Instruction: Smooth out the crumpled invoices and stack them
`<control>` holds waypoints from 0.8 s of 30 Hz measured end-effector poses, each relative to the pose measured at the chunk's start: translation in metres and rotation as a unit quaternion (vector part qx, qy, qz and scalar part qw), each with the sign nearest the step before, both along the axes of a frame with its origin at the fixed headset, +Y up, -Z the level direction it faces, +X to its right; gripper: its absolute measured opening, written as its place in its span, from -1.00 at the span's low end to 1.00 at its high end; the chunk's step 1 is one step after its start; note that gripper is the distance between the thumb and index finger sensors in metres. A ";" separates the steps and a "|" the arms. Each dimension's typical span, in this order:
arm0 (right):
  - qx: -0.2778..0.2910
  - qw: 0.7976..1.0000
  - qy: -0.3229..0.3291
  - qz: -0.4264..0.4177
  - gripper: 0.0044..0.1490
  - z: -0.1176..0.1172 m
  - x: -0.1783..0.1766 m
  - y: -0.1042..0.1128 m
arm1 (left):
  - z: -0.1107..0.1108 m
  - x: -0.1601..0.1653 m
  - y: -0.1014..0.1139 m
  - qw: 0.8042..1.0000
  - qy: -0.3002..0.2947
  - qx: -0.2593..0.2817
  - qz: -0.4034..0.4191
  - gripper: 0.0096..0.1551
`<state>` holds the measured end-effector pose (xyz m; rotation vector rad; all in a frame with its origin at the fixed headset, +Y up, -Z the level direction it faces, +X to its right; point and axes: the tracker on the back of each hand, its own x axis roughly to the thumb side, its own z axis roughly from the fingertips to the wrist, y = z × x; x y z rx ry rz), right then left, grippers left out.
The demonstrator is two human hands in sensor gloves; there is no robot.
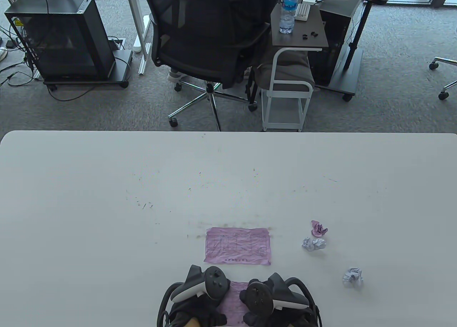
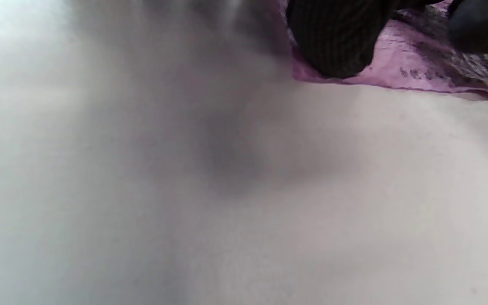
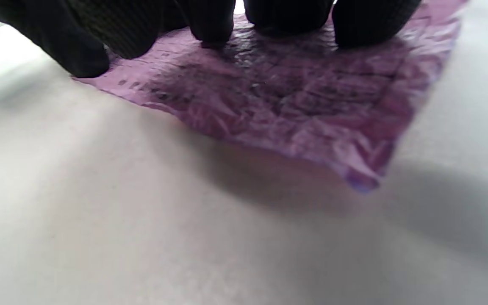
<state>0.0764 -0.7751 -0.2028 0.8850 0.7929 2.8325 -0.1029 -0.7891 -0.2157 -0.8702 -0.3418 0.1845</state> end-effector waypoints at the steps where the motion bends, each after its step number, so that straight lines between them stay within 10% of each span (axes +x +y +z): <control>1: 0.005 1.000 -0.006 0.006 -0.21 -0.001 0.001 0.000 | 0.000 0.000 0.000 1.000 0.000 0.000 0.000 0.01; 16: 0.112 0.983 -0.143 0.033 -0.13 -0.014 0.038 0.004 | 0.000 0.000 -0.001 1.000 0.001 0.000 0.000 0.01; 24: 0.070 0.986 -0.150 0.036 -0.02 -0.017 0.039 0.000 | 0.000 0.000 -0.001 1.000 -0.001 0.001 0.000 0.01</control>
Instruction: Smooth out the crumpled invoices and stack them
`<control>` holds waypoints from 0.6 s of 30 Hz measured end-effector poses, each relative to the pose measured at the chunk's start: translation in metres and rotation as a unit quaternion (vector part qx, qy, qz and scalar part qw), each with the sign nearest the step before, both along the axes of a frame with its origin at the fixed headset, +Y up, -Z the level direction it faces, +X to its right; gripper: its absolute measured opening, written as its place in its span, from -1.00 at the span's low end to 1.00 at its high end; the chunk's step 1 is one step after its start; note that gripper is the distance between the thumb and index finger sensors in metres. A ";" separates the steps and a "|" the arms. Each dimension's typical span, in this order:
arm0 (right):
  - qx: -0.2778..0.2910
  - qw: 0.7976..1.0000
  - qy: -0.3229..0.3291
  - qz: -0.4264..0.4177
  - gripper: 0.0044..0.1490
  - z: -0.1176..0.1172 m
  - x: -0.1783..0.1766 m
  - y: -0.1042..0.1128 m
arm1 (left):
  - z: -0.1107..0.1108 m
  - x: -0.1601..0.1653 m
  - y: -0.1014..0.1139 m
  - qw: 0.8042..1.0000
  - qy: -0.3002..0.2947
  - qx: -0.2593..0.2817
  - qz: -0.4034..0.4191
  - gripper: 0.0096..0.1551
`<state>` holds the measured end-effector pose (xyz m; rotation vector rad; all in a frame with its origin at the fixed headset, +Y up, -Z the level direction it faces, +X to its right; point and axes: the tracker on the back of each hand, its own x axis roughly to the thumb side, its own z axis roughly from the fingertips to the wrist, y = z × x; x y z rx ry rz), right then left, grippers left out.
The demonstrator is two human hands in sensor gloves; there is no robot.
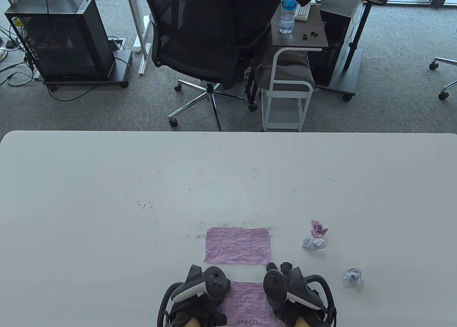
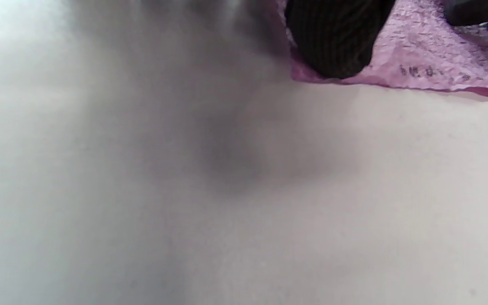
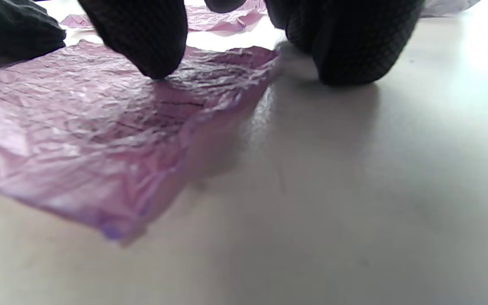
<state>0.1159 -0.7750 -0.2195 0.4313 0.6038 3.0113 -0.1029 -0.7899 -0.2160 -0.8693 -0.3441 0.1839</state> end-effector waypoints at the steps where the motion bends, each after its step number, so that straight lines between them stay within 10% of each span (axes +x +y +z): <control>1: 0.001 1.000 -0.001 -0.001 -0.01 0.000 0.000 0.001 | 0.000 0.000 0.000 1.000 0.000 0.000 0.000 0.01; 18: 0.029 0.998 -0.021 -0.049 -0.29 0.000 0.003 0.004 | 0.000 0.000 0.000 1.000 0.000 0.001 0.001 0.01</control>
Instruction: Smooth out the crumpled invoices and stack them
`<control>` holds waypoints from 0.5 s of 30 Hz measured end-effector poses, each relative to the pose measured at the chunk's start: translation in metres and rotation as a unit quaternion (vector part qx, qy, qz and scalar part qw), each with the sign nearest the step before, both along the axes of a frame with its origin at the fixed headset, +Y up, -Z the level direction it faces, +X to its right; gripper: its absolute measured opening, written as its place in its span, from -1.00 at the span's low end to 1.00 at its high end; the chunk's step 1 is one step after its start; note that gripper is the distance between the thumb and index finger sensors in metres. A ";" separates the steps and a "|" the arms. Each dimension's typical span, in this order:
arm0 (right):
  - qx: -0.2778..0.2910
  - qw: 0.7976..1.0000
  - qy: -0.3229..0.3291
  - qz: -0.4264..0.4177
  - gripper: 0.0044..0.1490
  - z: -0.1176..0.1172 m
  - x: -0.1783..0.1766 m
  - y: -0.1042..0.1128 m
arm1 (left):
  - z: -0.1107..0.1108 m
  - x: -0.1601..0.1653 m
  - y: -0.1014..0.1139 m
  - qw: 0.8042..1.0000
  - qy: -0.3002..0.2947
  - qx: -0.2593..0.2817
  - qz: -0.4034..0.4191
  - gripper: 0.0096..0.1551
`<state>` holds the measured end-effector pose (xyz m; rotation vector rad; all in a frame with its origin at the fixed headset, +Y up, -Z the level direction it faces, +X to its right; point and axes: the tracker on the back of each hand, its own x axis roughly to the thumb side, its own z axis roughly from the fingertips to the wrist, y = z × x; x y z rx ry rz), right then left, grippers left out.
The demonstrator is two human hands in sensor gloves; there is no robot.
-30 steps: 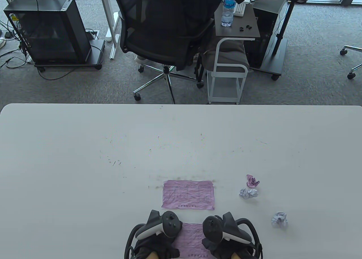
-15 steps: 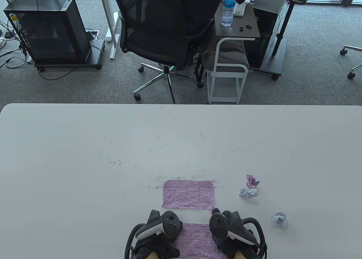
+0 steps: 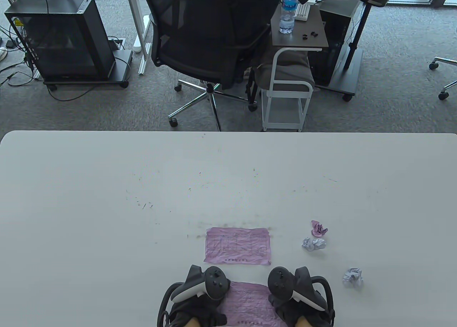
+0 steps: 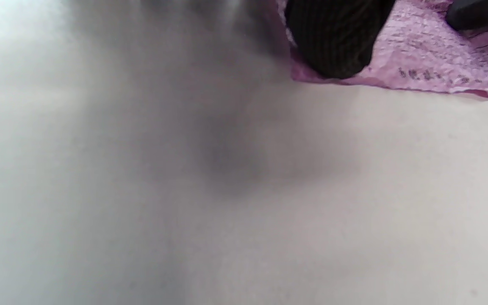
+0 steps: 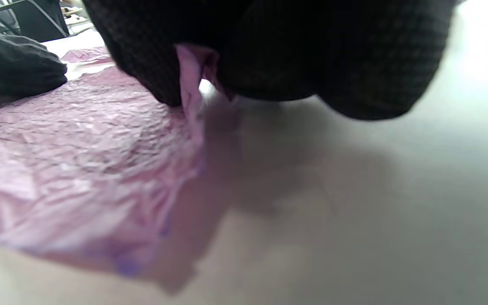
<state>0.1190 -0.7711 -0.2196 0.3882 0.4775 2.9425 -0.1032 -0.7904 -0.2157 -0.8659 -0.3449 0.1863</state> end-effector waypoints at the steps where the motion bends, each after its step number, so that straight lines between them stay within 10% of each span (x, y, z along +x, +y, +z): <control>1: 0.002 1.000 0.006 0.002 -0.36 0.000 -0.001 0.002 | 0.000 0.000 0.000 1.000 0.000 0.000 0.000 0.01; 15: -0.096 0.972 -0.009 -0.213 -0.30 -0.005 0.016 0.011 | -0.001 0.000 0.000 1.000 0.000 0.000 0.000 0.01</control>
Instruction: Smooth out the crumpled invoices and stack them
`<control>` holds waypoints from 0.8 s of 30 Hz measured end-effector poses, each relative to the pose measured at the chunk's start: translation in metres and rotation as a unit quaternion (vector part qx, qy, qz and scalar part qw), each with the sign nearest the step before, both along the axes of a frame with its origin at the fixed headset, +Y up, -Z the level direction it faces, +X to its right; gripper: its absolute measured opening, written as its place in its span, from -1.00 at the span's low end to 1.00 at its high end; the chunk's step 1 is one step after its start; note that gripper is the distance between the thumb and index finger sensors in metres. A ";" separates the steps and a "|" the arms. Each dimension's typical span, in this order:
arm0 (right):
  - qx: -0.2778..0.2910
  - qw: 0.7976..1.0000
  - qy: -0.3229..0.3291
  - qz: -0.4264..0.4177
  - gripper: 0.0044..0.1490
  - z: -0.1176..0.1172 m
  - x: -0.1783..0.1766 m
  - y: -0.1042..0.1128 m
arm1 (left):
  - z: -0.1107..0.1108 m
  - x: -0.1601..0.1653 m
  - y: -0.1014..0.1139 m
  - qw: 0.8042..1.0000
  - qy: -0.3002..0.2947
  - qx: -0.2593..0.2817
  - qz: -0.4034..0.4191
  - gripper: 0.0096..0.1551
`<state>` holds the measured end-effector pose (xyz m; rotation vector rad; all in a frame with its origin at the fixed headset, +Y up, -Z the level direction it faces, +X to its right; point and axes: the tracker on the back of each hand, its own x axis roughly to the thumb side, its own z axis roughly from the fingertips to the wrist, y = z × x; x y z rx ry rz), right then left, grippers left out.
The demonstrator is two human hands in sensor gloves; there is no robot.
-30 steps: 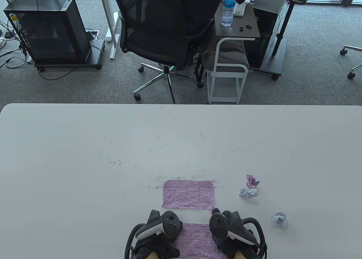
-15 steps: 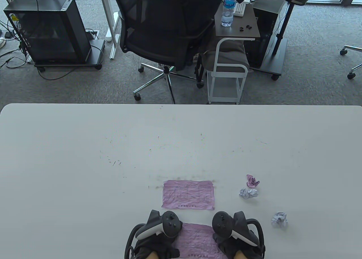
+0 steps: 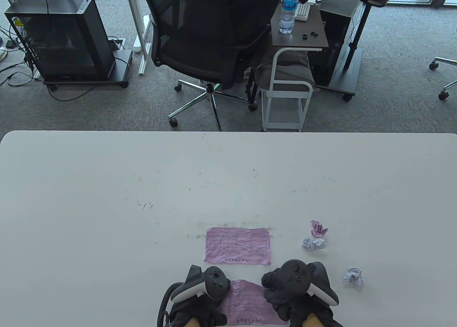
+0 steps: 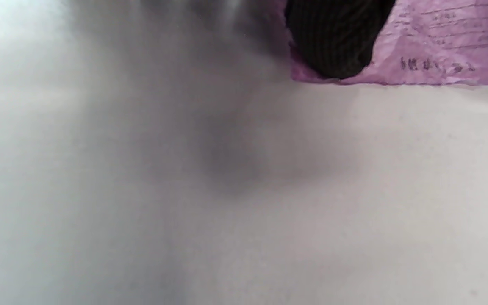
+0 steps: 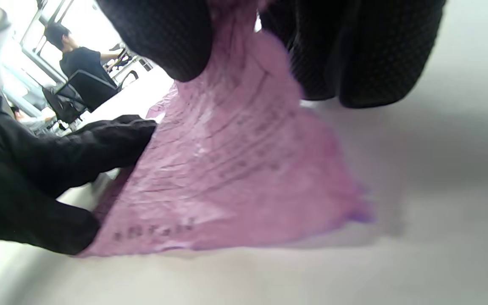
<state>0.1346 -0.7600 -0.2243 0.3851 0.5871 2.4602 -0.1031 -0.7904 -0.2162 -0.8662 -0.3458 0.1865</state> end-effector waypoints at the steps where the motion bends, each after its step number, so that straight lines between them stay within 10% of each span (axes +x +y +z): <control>1: -0.010 1.000 -0.012 -0.014 -0.20 0.000 0.001 -0.002 | 0.000 0.000 0.000 1.000 0.000 0.000 0.001 0.01; 7: -0.030 0.999 -0.034 0.029 0.01 0.000 0.000 -0.009 | 0.000 0.000 0.000 1.000 0.000 0.000 0.001 0.01; 14: -0.012 0.995 -0.076 0.060 -0.49 -0.001 0.003 -0.006 | 0.000 0.000 0.000 1.000 0.000 0.000 0.000 0.01; 24: 0.103 0.989 -0.098 -0.028 -0.48 0.002 0.012 0.014 | 0.000 0.001 -0.001 1.000 -0.003 0.001 -0.007 0.04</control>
